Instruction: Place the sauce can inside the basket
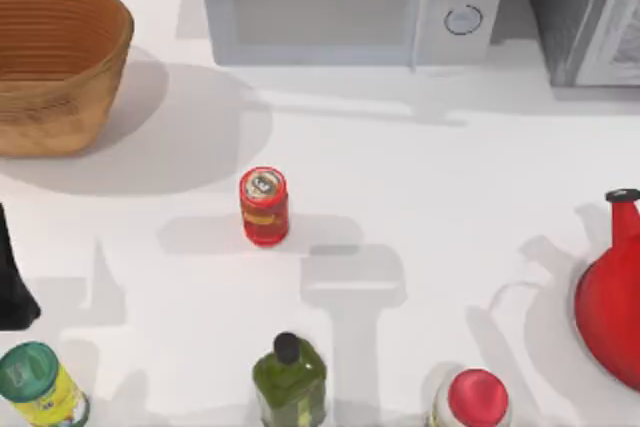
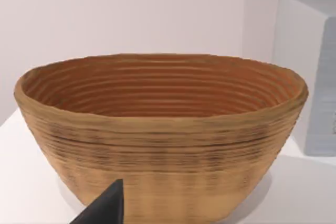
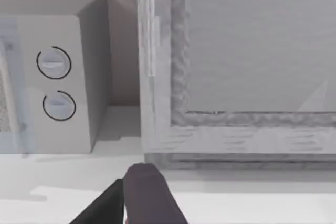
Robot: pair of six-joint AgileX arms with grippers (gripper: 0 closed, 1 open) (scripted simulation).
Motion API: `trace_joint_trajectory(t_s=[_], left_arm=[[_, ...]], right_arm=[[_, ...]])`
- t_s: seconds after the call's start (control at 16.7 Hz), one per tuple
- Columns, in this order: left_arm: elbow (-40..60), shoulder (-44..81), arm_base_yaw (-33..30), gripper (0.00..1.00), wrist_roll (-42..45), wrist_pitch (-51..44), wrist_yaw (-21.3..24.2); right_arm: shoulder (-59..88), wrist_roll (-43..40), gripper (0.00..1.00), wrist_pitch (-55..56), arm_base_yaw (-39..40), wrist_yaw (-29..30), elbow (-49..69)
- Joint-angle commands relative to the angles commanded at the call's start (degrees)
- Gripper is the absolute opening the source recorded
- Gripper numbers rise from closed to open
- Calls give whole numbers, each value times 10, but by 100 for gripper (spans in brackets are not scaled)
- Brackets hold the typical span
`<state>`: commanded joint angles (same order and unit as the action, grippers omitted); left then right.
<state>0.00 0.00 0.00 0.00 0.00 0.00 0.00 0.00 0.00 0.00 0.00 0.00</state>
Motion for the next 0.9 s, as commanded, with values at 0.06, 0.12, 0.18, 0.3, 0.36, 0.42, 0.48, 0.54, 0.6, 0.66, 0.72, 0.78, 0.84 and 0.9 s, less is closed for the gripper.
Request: trace_joint_trajectory(t_s=[0.06,0.12,0.18,0.3,0.36,0.42,0.48,0.54,0.6,0.66,0.72,0.78,0.84,0.9], left_arm=[[0,0,0,100,0,0,0],[0,0,0,100,0,0,0],[3,6,-1,100,0,5,5],[15,34,-5,100,0,28,29],[25,58,-8,100,0,46,47],[36,87,-10,100,0,68,68],[49,122,-12,100,0,92,93],[63,163,-14,100,1,120,120],[79,209,-15,100,1,151,150],[96,260,-17,100,2,183,182],[114,314,-18,100,4,218,215],[132,372,-19,100,6,254,250],[151,432,-19,100,8,292,287],[170,495,-20,100,10,330,324]], right_arm=[[0,0,100,0,0,0,0],[0,0,100,0,0,0,0],[0,0,100,0,0,0,0],[0,0,100,0,0,0,0],[0,0,100,0,0,0,0],[0,0,100,0,0,0,0],[0,0,100,0,0,0,0],[0,0,100,0,0,0,0],[0,0,100,0,0,0,0],[0,0,100,0,0,0,0],[0,0,100,0,0,0,0],[0,0,100,0,0,0,0],[0,0,100,0,0,0,0],[0,0,100,0,0,0,0]])
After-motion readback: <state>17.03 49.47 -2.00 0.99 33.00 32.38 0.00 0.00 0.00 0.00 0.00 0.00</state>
